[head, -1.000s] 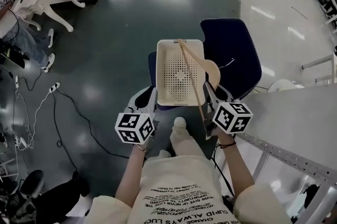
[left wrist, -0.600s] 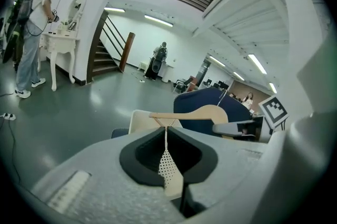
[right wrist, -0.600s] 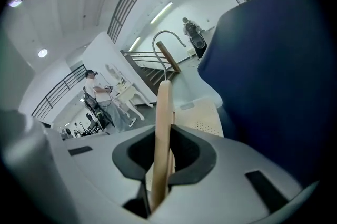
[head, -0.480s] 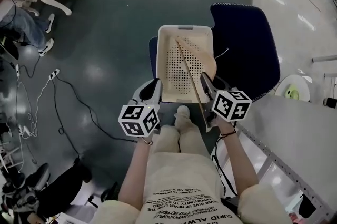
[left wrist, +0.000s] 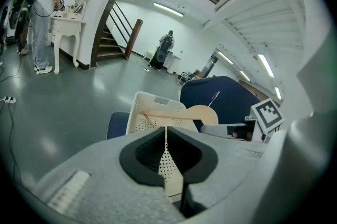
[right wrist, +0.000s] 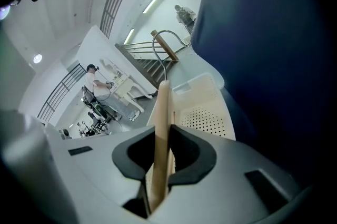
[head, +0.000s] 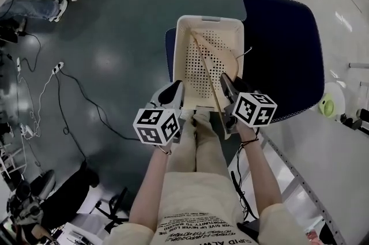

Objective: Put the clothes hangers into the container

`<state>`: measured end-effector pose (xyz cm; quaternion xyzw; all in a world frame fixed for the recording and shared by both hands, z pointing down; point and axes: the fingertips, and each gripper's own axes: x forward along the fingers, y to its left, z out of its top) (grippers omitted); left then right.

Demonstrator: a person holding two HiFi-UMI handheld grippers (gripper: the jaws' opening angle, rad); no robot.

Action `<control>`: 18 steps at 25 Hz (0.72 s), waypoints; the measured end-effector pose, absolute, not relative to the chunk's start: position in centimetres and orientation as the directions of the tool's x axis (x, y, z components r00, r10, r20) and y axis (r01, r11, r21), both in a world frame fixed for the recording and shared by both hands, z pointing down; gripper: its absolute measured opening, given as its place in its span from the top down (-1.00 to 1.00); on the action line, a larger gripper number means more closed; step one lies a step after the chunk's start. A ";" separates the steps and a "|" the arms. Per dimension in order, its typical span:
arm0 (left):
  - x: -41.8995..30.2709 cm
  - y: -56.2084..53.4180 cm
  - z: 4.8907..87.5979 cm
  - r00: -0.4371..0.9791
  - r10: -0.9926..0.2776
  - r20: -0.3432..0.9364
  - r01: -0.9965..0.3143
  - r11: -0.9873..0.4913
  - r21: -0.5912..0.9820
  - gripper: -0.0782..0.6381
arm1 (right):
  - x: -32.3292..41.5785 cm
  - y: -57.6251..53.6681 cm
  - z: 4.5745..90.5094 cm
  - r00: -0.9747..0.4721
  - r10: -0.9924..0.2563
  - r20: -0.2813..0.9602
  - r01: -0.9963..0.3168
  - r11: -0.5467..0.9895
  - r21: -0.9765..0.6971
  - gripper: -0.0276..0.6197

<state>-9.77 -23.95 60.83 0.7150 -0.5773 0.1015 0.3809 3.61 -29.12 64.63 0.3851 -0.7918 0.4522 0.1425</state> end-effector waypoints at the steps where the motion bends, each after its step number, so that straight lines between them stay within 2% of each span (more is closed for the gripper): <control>1: -9.6 -24.0 61.2 0.318 -0.745 0.586 -0.900 -0.044 0.433 0.70 | 3.6 -29.2 65.1 -0.663 -0.477 0.577 -0.739 0.290 -0.609 0.75; 18: -7.2 -24.0 65.8 0.414 -0.673 0.613 -0.872 -0.099 0.480 0.70 | 2.3 -28.8 69.9 -0.645 -0.446 0.621 -0.754 0.240 -0.611 0.75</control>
